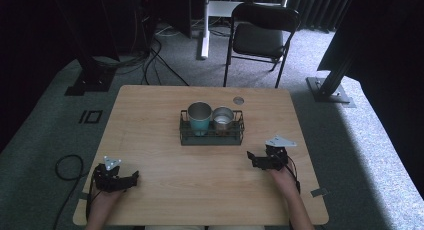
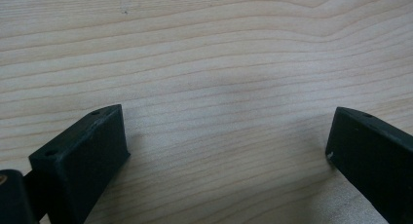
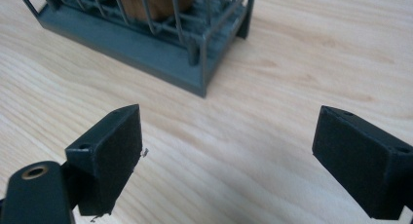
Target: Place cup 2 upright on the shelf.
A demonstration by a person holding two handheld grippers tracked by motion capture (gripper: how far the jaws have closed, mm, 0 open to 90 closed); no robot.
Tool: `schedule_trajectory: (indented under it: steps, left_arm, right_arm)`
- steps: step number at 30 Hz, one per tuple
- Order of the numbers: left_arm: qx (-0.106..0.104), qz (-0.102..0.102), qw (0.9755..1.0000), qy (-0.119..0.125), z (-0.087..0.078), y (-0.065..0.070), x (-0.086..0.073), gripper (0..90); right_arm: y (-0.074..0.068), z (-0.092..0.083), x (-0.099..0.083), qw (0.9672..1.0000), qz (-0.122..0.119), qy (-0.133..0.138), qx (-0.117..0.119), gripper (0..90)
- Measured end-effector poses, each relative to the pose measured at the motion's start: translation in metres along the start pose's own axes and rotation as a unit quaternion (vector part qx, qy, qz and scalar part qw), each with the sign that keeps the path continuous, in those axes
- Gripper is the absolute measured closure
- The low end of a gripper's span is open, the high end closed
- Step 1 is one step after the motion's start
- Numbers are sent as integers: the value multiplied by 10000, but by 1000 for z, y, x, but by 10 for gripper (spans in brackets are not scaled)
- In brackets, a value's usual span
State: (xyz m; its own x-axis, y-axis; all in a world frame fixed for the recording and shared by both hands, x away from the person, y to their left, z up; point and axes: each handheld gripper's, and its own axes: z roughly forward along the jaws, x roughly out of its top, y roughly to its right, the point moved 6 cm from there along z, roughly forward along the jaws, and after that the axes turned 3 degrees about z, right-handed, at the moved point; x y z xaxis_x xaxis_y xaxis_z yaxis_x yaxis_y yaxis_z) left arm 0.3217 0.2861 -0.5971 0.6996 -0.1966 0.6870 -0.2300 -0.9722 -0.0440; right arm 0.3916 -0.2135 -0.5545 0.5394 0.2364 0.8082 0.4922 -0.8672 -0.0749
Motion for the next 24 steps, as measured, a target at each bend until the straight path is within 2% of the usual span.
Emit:
schedule_trajectory:
  steps: [15, 24]
  left_arm:
    - [-1, 2, 10000, 1, 0, 0, 0, 20]
    - [-1, 1, 10000, 1, 0, 0, 0, 20]
  right_arm:
    - [19, -12, -34, 9993, 32, -262, -277, 107]
    - [25, -23, -49, 9985, 64, -351, -422, 107]
